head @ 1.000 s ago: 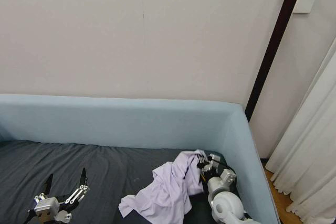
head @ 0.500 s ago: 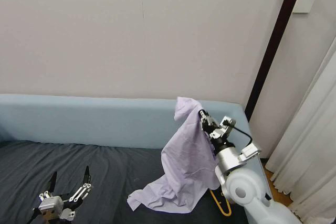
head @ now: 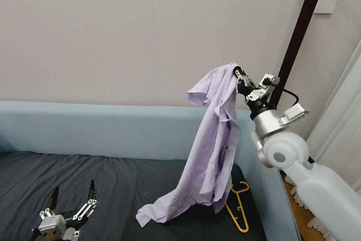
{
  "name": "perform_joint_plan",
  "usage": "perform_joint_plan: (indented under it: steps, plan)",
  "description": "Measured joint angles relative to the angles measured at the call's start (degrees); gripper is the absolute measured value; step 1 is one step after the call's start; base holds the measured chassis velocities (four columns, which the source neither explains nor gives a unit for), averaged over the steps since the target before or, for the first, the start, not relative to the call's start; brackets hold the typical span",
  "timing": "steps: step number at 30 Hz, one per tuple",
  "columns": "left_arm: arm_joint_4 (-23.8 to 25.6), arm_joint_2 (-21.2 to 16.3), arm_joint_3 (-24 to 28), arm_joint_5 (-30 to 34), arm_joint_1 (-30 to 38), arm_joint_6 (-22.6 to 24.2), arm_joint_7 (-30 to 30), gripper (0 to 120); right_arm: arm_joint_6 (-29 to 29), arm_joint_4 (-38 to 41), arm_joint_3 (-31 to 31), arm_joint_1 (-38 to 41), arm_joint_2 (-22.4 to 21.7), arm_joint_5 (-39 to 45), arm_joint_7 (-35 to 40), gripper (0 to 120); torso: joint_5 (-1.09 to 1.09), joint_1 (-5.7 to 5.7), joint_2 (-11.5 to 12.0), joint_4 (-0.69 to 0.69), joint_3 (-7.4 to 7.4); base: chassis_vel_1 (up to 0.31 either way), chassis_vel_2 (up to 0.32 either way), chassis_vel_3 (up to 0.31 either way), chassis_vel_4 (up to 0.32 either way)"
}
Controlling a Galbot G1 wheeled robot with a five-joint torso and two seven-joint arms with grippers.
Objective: Pick up the clothes from the sofa and hang them on the clothes hanger.
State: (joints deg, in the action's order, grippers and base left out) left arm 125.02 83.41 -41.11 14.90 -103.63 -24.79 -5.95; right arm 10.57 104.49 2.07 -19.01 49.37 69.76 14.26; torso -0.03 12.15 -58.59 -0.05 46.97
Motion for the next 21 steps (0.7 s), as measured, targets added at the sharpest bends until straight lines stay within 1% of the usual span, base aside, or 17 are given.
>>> perform_joint_plan:
  steps: [1,4,6,8,10,11,12,13,16,18,20,21]
  plan:
    - [0.00,0.00,0.00,0.00,0.00,0.00,0.00,100,0.00,0.00,0.00,0.00,0.00,0.00,0.00,0,0.00,0.00,0.00,0.00,0.00,0.000,0.000,0.000,0.000]
    - [1.02,0.02,-0.34,0.08,-0.28,0.00,0.01,100,-0.03,-1.79,0.95,7.13,0.15,2.60,1.57,0,-0.02,0.00,0.00,0.01,0.00,0.000,0.000,0.000,0.000]
    - [1.14,0.02,-0.41,0.12,-0.30,0.00,0.01,100,-0.27,-1.73,0.91,8.43,-0.21,3.51,1.80,0,-0.02,0.00,0.00,0.00,0.00,0.000,0.000,0.000,0.000]
    - [1.15,0.02,-0.55,0.21,-0.28,-0.03,-0.01,100,-0.66,-0.83,0.47,10.16,-1.62,5.00,1.98,0,-0.02,0.00,0.00,-0.01,0.00,0.000,0.000,0.000,0.000]
    - [0.99,0.00,-0.64,0.31,-0.23,-0.21,-0.02,100,-1.16,1.86,-0.01,10.97,-4.47,6.61,2.22,0,-0.01,0.00,0.00,-0.02,0.00,0.000,0.000,0.000,0.000]
    - [0.86,-0.07,-0.66,0.34,-0.21,-0.26,-0.04,100,-1.84,3.64,-0.34,11.00,-6.08,7.10,2.23,0,-0.01,0.00,0.00,-0.04,0.00,0.000,0.000,0.000,0.000]
    - [0.86,-0.07,-0.66,0.34,-0.21,-0.26,-0.04,100,-1.84,3.64,-0.34,11.00,-6.08,7.10,2.23,0,-0.01,0.00,0.00,-0.04,0.00,0.000,0.000,0.000,0.000]
    - [0.76,-0.23,-0.68,0.37,-0.12,-0.27,-0.04,100,-3.02,5.76,-0.83,10.97,-7.82,7.46,2.23,0,-0.01,0.00,-0.01,-0.05,-0.01,0.000,0.000,0.000,0.000]
    - [0.57,-0.57,-0.94,0.71,0.51,0.05,-0.03,100,-4.86,10.00,-1.29,10.13,-10.89,8.27,2.23,0,-0.02,-0.01,-0.01,-0.05,-0.02,0.000,0.000,0.000,0.000]
    - [0.38,-0.67,-1.12,1.04,0.90,0.38,-0.03,100,-5.23,11.36,-1.03,9.09,-11.49,8.12,2.12,0,-0.02,-0.01,-0.01,-0.04,-0.02,0.000,0.000,0.000,0.000]
    - [-0.57,-0.68,-1.62,1.62,1.89,0.84,-0.01,100,-5.40,12.94,1.89,5.13,-11.38,3.64,1.04,0,-0.04,-0.01,-0.01,-0.03,-0.03,0.000,0.000,0.000,0.000]
    - [-1.29,-0.64,-1.99,1.91,2.27,0.95,0.00,100,-4.94,12.76,3.78,2.59,-10.43,0.54,0.49,0,-0.04,-0.01,-0.01,-0.03,-0.02,0.000,0.000,0.000,0.000]
